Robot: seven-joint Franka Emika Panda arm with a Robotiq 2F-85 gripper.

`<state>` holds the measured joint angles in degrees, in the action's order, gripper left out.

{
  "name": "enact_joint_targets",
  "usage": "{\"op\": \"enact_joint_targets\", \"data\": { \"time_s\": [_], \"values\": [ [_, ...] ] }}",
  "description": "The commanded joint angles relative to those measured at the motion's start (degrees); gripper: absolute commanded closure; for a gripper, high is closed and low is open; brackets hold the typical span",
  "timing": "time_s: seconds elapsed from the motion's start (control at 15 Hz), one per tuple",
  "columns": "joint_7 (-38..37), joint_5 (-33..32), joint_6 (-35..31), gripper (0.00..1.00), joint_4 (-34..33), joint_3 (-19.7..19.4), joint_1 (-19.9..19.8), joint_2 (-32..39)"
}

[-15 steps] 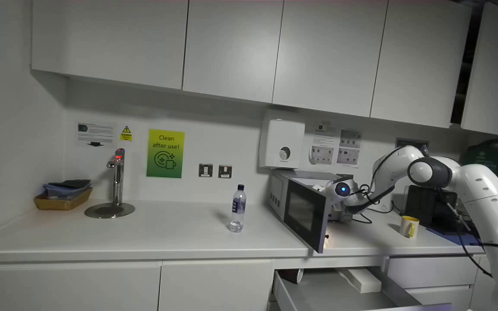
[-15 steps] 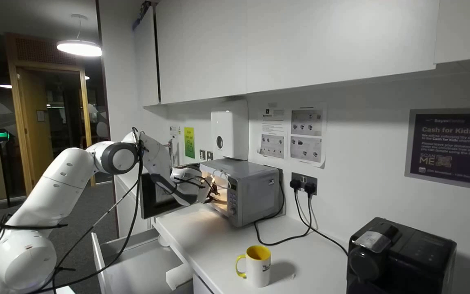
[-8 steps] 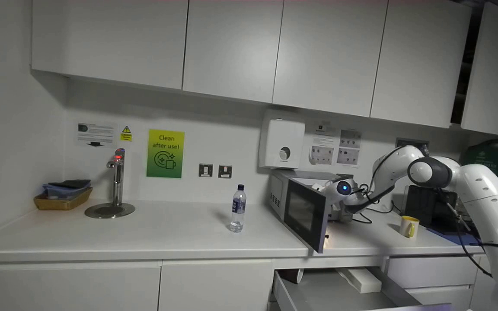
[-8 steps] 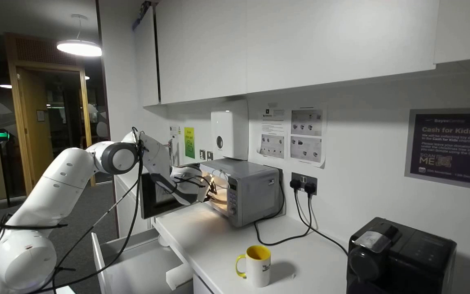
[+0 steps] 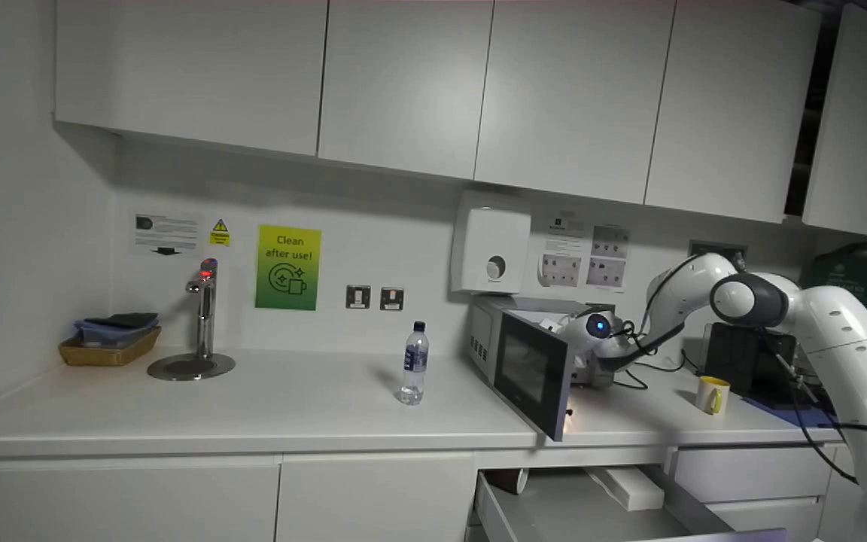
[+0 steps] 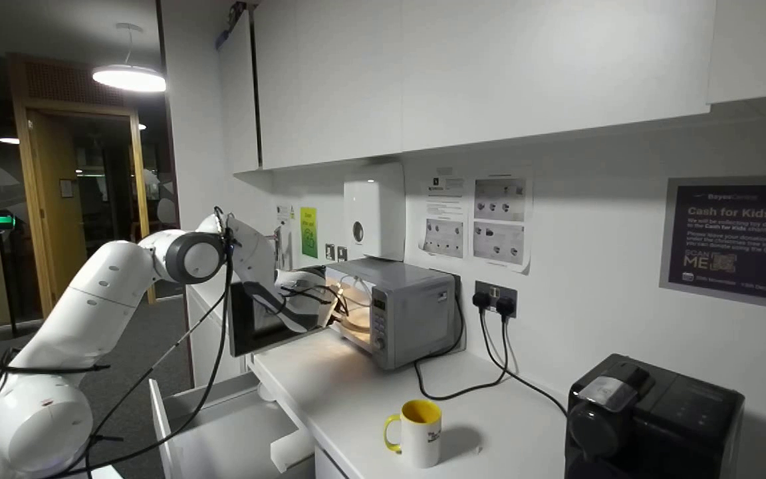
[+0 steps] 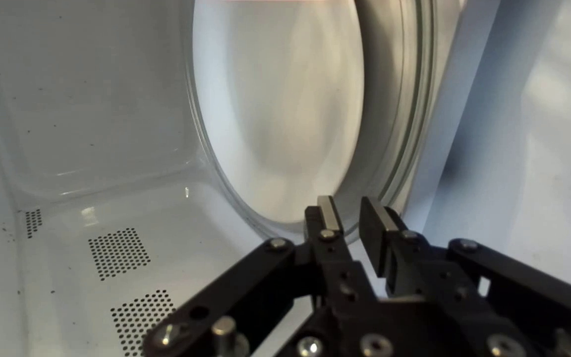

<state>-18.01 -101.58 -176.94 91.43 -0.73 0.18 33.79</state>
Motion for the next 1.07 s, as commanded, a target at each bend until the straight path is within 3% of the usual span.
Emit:
{"op": "enact_joint_targets", "data": {
  "time_s": [0.0, 0.73, 1.0],
  "values": [
    [0.36, 0.26, -1.77, 0.77, 1.68, 0.6, -0.04, -2.44],
    [1.11, 2.61, -1.11, 0.66, 11.2, 1.88, 1.67, -10.6],
    [1.29, 3.29, -0.74, 0.69, 15.16, 2.08, 2.23, -14.52]
  ]
}}
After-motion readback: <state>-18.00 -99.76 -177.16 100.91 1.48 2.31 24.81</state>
